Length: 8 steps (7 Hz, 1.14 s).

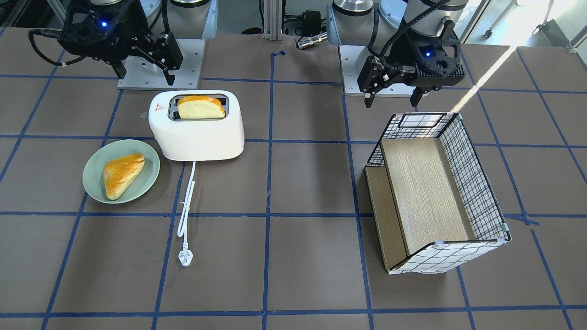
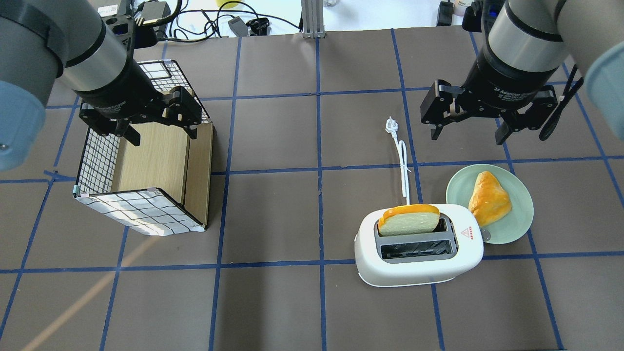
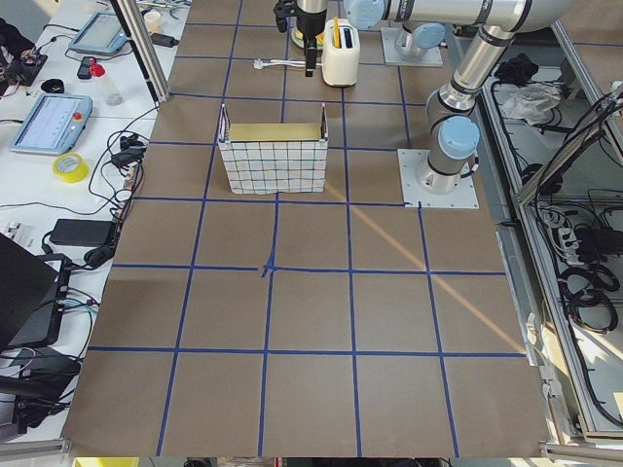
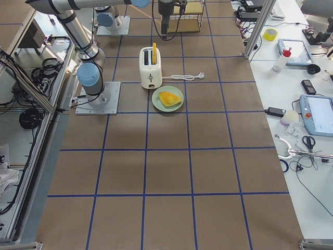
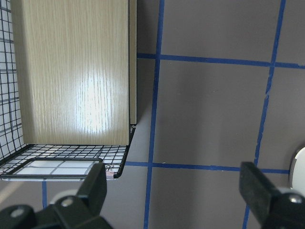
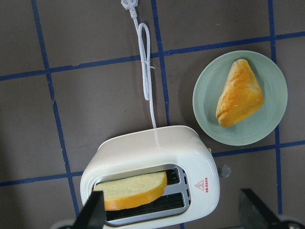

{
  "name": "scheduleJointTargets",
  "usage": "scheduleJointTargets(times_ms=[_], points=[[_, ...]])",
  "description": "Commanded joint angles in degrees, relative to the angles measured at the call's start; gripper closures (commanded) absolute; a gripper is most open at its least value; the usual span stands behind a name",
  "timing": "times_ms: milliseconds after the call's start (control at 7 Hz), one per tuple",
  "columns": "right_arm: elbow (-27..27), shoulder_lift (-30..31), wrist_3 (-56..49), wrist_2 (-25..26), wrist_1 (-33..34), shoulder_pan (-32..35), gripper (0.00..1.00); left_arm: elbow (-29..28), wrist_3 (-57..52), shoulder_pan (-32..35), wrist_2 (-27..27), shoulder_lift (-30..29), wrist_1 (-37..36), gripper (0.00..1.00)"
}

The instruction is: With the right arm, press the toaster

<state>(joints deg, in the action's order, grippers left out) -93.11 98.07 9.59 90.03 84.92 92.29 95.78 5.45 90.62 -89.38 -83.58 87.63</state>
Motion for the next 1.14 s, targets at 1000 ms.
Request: scheduleJointTargets(times_ms=[1000], points=[[1.09, -1.39, -0.71, 0.76, -0.01, -0.09, 0.00, 0.02, 0.00, 0.00, -0.01, 0.00, 0.00, 0.00]])
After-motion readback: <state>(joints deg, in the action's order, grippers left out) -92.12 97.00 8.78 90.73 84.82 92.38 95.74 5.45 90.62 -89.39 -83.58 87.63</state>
